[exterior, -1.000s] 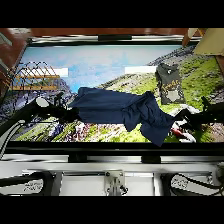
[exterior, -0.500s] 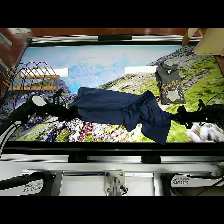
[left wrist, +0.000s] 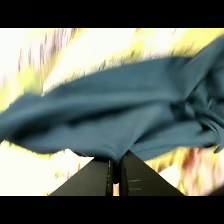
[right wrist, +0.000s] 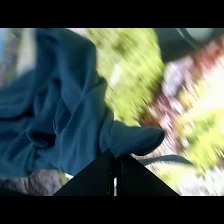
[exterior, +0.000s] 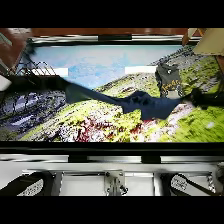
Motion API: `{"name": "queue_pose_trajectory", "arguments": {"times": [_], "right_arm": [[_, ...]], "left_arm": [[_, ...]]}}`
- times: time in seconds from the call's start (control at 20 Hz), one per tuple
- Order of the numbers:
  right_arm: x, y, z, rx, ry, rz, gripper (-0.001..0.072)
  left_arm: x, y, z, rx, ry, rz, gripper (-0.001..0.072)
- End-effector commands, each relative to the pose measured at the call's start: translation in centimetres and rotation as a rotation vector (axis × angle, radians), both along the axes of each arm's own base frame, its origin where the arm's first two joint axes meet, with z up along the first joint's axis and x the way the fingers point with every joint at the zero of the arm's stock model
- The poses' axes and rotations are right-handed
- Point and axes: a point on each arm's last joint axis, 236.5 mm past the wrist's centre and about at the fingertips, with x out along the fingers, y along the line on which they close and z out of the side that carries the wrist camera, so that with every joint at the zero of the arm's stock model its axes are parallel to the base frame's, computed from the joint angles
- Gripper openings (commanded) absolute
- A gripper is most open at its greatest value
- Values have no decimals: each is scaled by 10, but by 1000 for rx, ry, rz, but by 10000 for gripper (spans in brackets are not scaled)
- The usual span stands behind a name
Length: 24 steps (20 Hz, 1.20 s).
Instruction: Fold the shirts.
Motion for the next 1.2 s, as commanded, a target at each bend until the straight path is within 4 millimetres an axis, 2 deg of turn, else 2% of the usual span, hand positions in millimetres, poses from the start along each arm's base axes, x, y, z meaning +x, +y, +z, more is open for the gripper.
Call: {"name": "queue_pose_trajectory", "arguments": {"times": [0.0,0.05,0.1,0.15,0.2,0.25,0.35,0.5,0.6,0.7,0.8,0.85,0.95,1.05,1.15], "right_arm": [[7,14,218,-128,-591,-77,72],[-8,10,288,-206,-767,-170,72],[-31,6,345,-254,-912,-271,71],[-61,6,396,-263,-1043,-371,72],[-87,13,429,-245,-1129,-423,71],[-110,25,451,-232,-1189,-430,71],[-142,46,474,-248,-1265,-408,71],[-177,65,502,-345,-1380,-384,72],[-189,71,512,-378,-1416,-376,72],[-189,72,509,-404,-1401,-369,72],[-173,67,483,-454,-1293,-333,72],[-162,65,461,-490,-1208,-298,72],[-137,52,400,-553,-968,-211,72],[-113,27,335,-541,-699,-172,72],[-80,7,281,-463,-521,-150,72]], "left_arm": [[-59,22,261,-75,-659,90,32],[-102,35,336,-125,-862,136,32],[-144,49,389,-144,-1024,179,32],[-180,62,421,-140,-1129,225,31],[-204,76,436,-147,-1160,277,31],[-214,85,436,-158,-1134,314,32],[-225,85,421,-139,-1062,309,33],[-244,84,420,-91,-1086,293,32],[-253,86,417,-48,-1093,297,32],[-244,92,391,54,-1003,310,32],[-224,107,342,185,-816,338,32],[-213,115,314,238,-710,353,32],[-190,126,247,345,-488,351,33],[-167,126,184,396,-309,318,33],[-138,123,108,403,-124,306,33]]}}
